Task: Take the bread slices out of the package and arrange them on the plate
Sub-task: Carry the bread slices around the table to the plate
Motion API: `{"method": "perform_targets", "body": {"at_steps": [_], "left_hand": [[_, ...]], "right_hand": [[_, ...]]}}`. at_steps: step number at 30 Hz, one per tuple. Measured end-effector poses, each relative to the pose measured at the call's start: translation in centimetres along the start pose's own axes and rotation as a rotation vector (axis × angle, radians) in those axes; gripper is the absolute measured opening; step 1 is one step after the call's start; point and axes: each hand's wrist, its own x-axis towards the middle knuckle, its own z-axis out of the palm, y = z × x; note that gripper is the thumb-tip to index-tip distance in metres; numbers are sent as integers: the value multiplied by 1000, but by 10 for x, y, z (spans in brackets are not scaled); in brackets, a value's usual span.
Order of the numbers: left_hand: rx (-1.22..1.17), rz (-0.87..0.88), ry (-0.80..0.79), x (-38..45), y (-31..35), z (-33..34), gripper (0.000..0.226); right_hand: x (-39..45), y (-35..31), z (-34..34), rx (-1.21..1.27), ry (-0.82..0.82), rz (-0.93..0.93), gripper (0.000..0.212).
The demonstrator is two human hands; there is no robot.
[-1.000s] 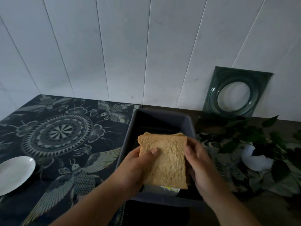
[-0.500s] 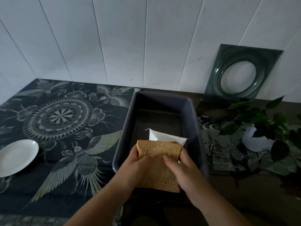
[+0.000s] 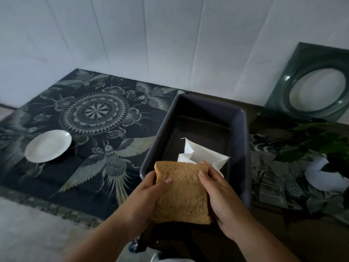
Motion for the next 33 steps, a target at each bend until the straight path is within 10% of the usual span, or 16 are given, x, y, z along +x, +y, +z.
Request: {"method": "perform_targets", "body": {"at_steps": [6,13,27,33], "left_hand": [[-170,111,261,-48,-31,4,40],[-233,242,536,-111,-88,5,38],[-535,365,1003,-264,-195,-7,39],[-627,397,1160,-311,-225,-32,20]], "right_hand": [[-1,-1,6,-98,-184,28,72],[-16,21,34,-211,-468,87,8],[-94,70,156,-451,-1025,338,32],[-131,90,212,-535,-1167,336,10]]}}
